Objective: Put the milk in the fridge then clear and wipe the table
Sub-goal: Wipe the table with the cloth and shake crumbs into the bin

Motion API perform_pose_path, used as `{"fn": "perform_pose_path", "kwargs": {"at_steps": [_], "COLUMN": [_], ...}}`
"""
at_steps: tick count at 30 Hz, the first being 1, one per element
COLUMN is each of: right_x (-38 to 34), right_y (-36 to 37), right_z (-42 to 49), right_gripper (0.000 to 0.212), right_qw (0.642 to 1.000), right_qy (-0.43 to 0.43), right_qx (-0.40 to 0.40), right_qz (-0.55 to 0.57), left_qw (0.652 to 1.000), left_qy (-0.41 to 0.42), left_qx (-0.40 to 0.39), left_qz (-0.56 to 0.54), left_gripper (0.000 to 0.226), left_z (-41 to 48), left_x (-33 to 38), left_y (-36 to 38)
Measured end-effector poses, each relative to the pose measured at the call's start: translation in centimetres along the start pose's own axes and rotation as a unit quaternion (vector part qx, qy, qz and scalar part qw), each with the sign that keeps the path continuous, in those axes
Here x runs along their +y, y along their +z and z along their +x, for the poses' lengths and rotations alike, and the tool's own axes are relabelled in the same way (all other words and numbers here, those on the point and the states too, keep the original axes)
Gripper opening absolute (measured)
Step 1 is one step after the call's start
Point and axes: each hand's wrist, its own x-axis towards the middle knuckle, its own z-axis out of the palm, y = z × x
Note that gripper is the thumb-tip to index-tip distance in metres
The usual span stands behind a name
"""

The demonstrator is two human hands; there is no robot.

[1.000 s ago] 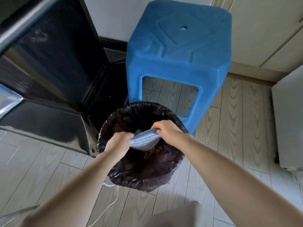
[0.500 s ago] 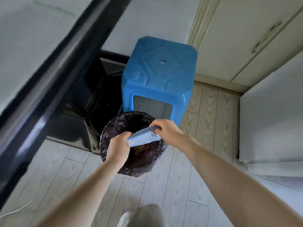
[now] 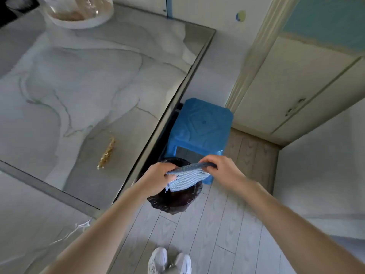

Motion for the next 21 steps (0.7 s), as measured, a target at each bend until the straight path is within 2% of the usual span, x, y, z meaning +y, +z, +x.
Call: {"fn": "perform_pose_path", "kwargs": {"at_steps": [5,9,11,16,20,21], "right_x": [-5.5,-10.0,-12.4,-18.4,-25.8,-27.6], "right_y": [-4.0,-6.4,-7.2,-8.1,-6.9,-6.4], "right_z": [-1.4,-0.9,0.0,3.1,7.9,9.0], "right_gripper": [0.02,0.016,0.015,0.01,0.011,0.012], "right_qw": [0.998,0.996,0.994,0.986,0.976,0.973], "right_qy": [-0.035,-0.062,-0.077,-0.118,-0.166,-0.18], "right_qx": [-0.004,-0.004,-0.001,0.008,0.02,0.025], "right_qz": [-0.047,-0.07,-0.083,-0.115,-0.138,-0.143], "left_qw": [1.0,0.998,0.996,0.985,0.969,0.966], "left_qy": [0.024,0.035,0.033,0.025,0.028,0.024], "left_qx": [0.011,0.045,0.072,0.14,0.211,0.23], "left_qz": [-0.004,-0.027,-0.05,-0.097,-0.122,-0.12], "left_gripper": [0.01,0.017,0.019,0.005,0.019,0.016], "left_z": [-2.4,-4.0,-4.6,-5.0,-5.5,-5.7], "left_x": [3.3,4.5,4.6,3.7,0.9,-0.1], "left_y": [-5.2,-9.3,-11.4,-17.1,-24.4,-26.1]}}
